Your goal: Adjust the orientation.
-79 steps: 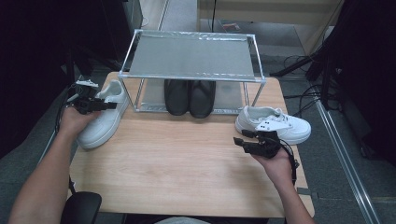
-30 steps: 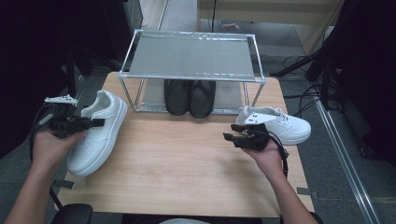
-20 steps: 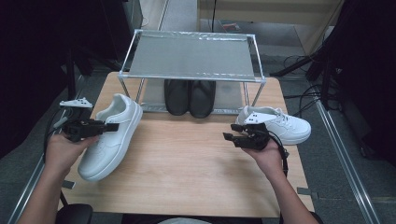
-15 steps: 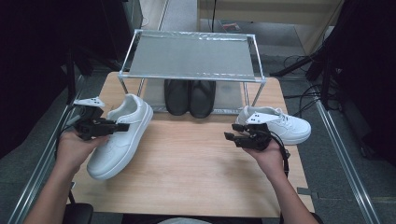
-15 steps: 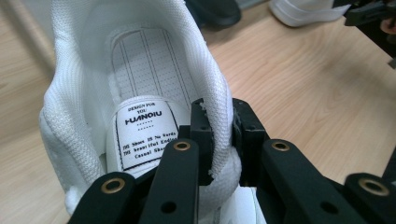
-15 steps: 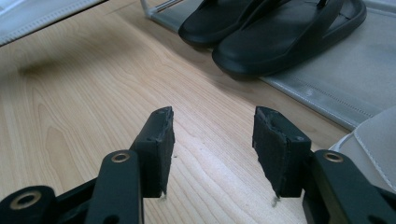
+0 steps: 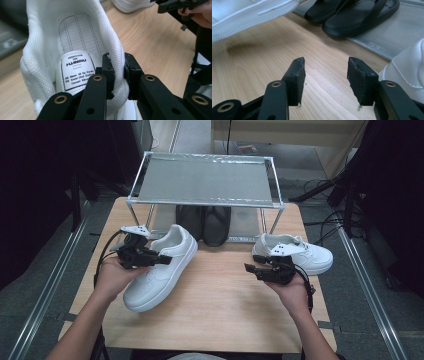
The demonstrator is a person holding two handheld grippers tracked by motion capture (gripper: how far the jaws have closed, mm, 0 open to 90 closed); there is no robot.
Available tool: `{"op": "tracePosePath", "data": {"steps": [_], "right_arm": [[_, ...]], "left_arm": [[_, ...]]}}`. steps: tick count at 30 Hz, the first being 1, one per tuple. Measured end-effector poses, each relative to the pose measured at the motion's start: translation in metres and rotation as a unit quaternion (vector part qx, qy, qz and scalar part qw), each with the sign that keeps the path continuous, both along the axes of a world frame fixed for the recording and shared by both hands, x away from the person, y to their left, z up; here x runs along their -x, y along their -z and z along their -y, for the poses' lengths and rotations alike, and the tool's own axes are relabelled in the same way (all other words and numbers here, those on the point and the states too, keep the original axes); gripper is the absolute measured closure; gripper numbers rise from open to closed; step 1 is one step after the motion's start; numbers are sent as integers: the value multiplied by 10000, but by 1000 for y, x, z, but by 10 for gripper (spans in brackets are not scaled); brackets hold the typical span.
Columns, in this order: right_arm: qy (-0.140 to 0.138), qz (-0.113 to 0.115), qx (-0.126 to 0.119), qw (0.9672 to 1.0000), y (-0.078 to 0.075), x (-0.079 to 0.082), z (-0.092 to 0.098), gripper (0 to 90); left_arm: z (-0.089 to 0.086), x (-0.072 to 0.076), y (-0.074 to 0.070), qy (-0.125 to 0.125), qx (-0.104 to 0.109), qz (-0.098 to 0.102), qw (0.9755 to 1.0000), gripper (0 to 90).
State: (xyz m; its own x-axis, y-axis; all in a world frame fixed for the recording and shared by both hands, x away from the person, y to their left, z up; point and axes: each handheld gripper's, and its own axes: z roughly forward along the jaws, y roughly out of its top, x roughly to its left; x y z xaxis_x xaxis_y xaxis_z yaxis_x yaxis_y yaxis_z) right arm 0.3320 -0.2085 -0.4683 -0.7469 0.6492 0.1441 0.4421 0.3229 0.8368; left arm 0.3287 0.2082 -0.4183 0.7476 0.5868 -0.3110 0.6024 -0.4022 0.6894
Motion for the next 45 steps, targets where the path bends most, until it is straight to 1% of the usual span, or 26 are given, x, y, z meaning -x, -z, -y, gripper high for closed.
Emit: {"op": "tracePosePath", "data": {"steps": [5, 6, 10, 11, 19, 21, 26, 31, 34, 37, 42, 45], "right_arm": [[55, 14, 29, 10000, 1, 6, 3, 501], [74, 7, 25, 10000, 1, 7, 4, 500], [125, 5, 44, 9999, 2, 10, 6, 500], [155, -2, 44, 9999, 2, 11, 7, 500], [232, 2, 49, 9997, 3, 16, 11, 500], [234, -4, 58, 9997, 3, 16, 11, 500], [198, -18, 71, 9998, 4, 17, 8, 500], [132, -46, 87, 9999, 5, 16, 3, 500], [90, -49, 68, 9999, 5, 16, 1, 500], [44, -64, 43, 10000, 6, 16, -2, 500], [-34, -79, 74, 9999, 8, 15, -7, 500], [-75, -75, 68, 9999, 8, 15, -10, 500]], "left_arm": [[26, -4, 7, 309, -41, -120, 9994, 819], [31, -5, 9, 372, -22, -170, 9992, 819], [51, -8, 16, 549, -21, -256, 9982, 819], [57, -9, 18, 625, -31, -282, 9976, 819], [90, -13, 30, 868, -125, -319, 9956, 819], [94, -14, 34, 877, -155, -304, 9956, 818], [102, -14, 43, 948, -168, -357, 9947, 817], [109, -15, 51, 940, -132, -372, 9948, 814], [114, -15, 56, 972, -184, -381, 9944, 810], [118, -16, 61, 1052, -219, -435, 9933, 805], [120, -15, 62, 1099, -222, -408, 9929, 796], [120, -14, 61, 1105, -207, -422, 9928, 768]]}}
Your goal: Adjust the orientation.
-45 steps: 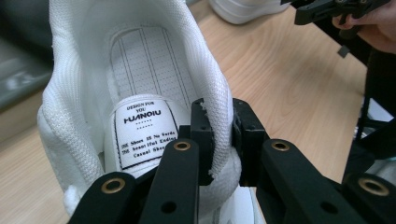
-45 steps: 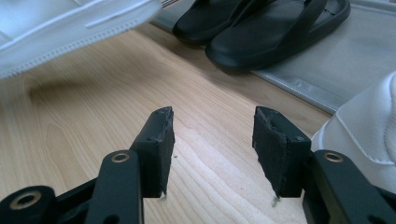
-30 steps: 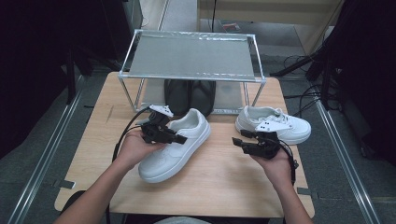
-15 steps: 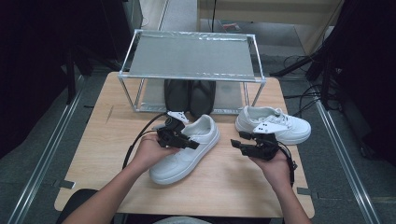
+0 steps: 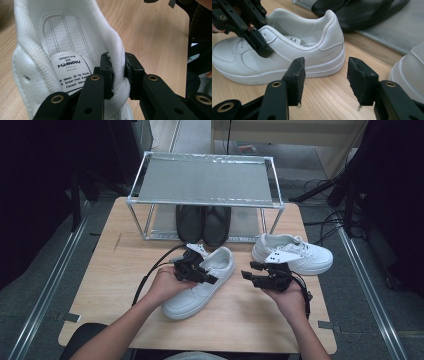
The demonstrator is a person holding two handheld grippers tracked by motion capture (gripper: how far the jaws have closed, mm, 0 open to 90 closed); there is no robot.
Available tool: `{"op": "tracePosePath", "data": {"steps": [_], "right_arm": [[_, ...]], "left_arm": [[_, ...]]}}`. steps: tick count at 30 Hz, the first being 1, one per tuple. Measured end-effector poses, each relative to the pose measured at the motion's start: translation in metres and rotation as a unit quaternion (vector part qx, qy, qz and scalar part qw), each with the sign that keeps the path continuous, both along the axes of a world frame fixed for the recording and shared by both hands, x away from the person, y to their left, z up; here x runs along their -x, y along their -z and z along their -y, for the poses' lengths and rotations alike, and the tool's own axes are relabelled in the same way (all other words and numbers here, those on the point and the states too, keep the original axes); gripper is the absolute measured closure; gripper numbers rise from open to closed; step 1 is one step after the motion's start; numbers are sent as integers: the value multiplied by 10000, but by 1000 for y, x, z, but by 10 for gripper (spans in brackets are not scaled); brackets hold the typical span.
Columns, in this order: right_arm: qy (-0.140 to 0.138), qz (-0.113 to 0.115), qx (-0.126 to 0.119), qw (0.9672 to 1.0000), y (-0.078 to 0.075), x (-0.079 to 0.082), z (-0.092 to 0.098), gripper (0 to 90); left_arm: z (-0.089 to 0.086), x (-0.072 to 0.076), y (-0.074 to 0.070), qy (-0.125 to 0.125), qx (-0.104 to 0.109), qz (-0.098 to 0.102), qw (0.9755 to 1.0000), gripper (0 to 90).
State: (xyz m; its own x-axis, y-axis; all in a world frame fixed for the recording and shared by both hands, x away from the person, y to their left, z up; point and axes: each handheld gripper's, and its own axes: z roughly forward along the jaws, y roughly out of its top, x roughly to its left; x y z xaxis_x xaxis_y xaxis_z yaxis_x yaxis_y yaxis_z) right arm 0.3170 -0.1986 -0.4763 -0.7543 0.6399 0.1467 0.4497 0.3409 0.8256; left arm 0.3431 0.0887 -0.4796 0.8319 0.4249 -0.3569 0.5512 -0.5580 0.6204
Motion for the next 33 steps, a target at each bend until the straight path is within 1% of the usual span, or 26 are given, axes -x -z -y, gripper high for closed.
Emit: {"op": "tracePosePath", "data": {"steps": [2, 3, 4, 6, 7, 10, 11, 13, 15, 18, 21, 23, 25, 27, 29, 31, 33], "right_arm": [[-42, 8, -6, 10000, 0, 0, -2, 500], [-58, 9, -3, 10000, 0, 0, -2, 500], [-63, 12, 0, 10000, 0, 0, -3, 500], [-74, 24, 6, 10000, 0, 0, -3, 500], [-85, 24, 4, 10000, 0, 0, -3, 501], [-78, 9, -3, 10000, 0, 0, -3, 500], [-77, 6, -13, 10000, 0, -1, -3, 500], [-96, 13, -19, 10000, 0, -2, -4, 500], [-106, 21, -20, 9999, -1, -3, -5, 500], [-145, 17, -35, 9999, -1, -5, -9, 500], [-220, 11, -40, 9997, -1, -8, -14, 505], [-280, 7, -64, 9996, -1, -10, -18, 509], [-334, -12, -81, 9994, -1, -13, -21, 510], [-377, -4, -112, 9992, -2, -15, -25, 524], [-409, -27, -150, 9990, -3, -18, -28, 549], [-450, -45, -189, 9988, -4, -20, -32, 599], [-446, -40, -219, 9988, -5, -23, -36, 674]], "left_arm": [[-1, 1, -2, -3, 16, -6, 10000, 724], [-2, 1, -4, -17, 24, 38, 10000, 691], [-3, 2, -6, -83, 77, 87, 9999, 658], [-9, 1, -11, -174, 177, 115, 9996, 631], [-11, 1, -13, -247, 250, 122, 9993, 625], [-21, 2, -19, -377, 381, 112, 9985, 614], [-24, 3, -20, -401, 395, 98, 9984, 611], [-30, 5, -23, -445, 366, 173, 9982, 606], [-36, 8, -27, -504, 392, 167, 9978, 601], [-45, 15, -31, -586, 393, 220, 9973, 600], [-55, 23, -32, -626, 451, 175, 9969, 624], [-61, 27, -33, -634, 580, 72, 9963, 698], [-64, 32, -33, -669, 593, 52, 9960, 762], [-64, 37, -31, -669, 442, 139, 9967, 811], [-62, 43, -28, -619, 327, 161, 9974, 845], [-59, 50, -23, -595, 235, 157, 9978, 867], [-56, 54, -20, -555, 144, 183, 9982, 885]]}}
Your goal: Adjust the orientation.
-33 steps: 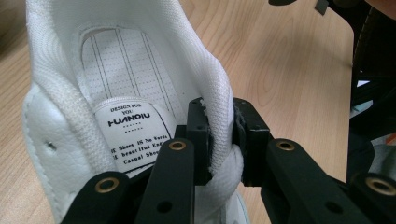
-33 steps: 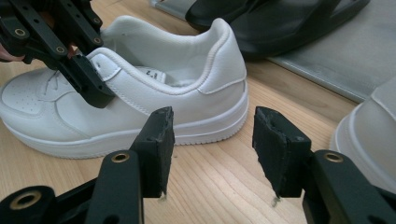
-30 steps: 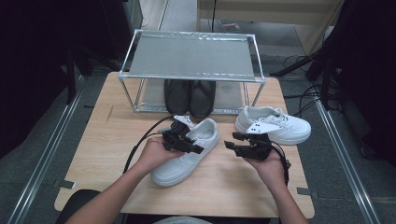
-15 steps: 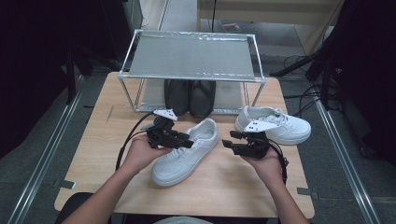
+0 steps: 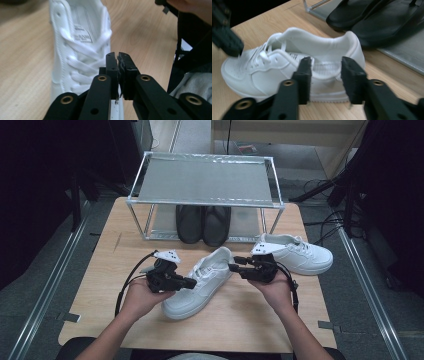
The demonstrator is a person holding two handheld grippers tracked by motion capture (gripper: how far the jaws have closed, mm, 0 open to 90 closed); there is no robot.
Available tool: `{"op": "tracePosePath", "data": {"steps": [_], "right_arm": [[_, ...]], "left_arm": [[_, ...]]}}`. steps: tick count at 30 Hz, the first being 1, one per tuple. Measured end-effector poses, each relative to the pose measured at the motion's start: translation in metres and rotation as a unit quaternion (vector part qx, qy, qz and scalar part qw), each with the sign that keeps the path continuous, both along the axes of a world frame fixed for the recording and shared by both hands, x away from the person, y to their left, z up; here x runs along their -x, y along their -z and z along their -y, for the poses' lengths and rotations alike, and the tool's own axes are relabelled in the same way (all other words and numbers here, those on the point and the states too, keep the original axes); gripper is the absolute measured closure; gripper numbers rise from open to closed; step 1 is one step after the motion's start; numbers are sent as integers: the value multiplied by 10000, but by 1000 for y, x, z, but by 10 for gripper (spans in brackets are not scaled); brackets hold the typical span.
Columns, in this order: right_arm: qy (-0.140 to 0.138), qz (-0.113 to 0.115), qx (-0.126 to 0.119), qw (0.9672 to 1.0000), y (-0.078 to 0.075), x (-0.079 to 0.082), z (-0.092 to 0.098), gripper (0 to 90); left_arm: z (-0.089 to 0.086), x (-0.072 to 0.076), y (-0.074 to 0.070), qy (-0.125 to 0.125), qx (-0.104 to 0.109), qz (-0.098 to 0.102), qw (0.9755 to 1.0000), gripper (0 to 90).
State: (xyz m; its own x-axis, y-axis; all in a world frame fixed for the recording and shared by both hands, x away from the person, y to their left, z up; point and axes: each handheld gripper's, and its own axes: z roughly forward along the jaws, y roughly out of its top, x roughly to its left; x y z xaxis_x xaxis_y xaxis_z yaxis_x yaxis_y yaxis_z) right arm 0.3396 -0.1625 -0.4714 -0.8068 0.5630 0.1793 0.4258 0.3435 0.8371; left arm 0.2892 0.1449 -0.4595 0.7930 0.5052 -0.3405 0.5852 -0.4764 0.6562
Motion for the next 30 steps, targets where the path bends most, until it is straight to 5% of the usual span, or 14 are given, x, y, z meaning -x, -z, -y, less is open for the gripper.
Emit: {"op": "tracePosePath", "data": {"steps": [8, 13, 19, 30], "right_arm": [[-137, -93, 21, 9999, 2, -11, -25, 884], [-324, -224, 394, 9984, 13, -15, -42, 899], [-312, -377, 340, 9982, 14, -15, -42, 900], [-410, -313, 445, 9977, 13, -9, -41, 900]], "left_arm": [[9, 3, 15, 42, -269, 29, 9996, 900], [7, 2, 17, -20, -170, -30, 9998, 900], [6, 1, 18, 4, -172, -28, 9998, 900], [0, -6, 18, 55, -112, -172, 9998, 898]]}}
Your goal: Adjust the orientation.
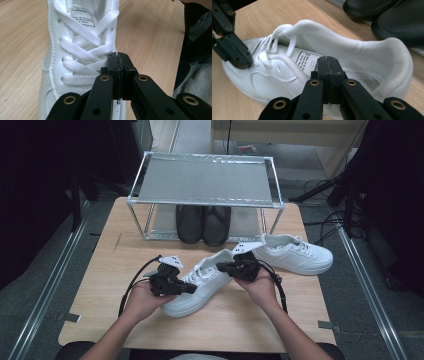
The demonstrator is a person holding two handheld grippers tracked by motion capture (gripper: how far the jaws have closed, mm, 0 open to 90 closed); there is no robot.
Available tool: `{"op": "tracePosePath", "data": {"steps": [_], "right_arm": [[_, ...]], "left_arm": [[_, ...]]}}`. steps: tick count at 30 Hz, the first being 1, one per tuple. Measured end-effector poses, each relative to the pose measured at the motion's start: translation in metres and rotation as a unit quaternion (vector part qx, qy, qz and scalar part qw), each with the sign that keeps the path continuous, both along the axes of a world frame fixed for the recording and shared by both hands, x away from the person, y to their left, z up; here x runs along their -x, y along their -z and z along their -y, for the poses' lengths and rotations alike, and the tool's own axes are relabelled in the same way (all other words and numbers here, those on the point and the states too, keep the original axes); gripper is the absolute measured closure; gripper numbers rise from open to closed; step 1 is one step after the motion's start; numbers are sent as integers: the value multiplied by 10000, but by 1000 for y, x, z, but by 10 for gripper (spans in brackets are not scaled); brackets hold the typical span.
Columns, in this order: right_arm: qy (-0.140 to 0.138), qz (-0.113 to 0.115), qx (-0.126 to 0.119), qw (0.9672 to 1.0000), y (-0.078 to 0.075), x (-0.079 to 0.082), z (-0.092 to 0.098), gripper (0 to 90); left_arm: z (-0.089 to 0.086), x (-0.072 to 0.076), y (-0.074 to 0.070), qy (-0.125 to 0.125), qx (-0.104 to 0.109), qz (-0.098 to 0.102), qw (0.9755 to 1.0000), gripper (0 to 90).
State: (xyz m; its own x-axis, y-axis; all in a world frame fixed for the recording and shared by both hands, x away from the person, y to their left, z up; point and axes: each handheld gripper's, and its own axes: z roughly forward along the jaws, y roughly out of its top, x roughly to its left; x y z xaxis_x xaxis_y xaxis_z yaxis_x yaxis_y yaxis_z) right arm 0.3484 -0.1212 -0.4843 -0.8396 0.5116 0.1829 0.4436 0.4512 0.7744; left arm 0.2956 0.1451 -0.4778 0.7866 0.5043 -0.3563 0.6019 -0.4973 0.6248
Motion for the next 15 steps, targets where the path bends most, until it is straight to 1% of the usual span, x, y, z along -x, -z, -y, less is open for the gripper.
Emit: {"op": "tracePosePath", "data": {"steps": [2, 5, 11, 15], "right_arm": [[21, -32, 8, 10000, 0, 2, 1, 900], [26, -26, 21, 10000, 0, 5, 2, 900], [10, -47, 53, 10000, -1, 11, 5, 900], [-55, -24, 107, 9999, -2, 18, 4, 900]], "left_arm": [[-2, -2, 1, 8, 41, -65, 10000, 898], [-3, -5, 1, 11, 45, -88, 10000, 899], [-4, -8, 0, 57, -25, -35, 10000, 898], [-7, -10, 0, 46, -33, -47, 10000, 899]]}}
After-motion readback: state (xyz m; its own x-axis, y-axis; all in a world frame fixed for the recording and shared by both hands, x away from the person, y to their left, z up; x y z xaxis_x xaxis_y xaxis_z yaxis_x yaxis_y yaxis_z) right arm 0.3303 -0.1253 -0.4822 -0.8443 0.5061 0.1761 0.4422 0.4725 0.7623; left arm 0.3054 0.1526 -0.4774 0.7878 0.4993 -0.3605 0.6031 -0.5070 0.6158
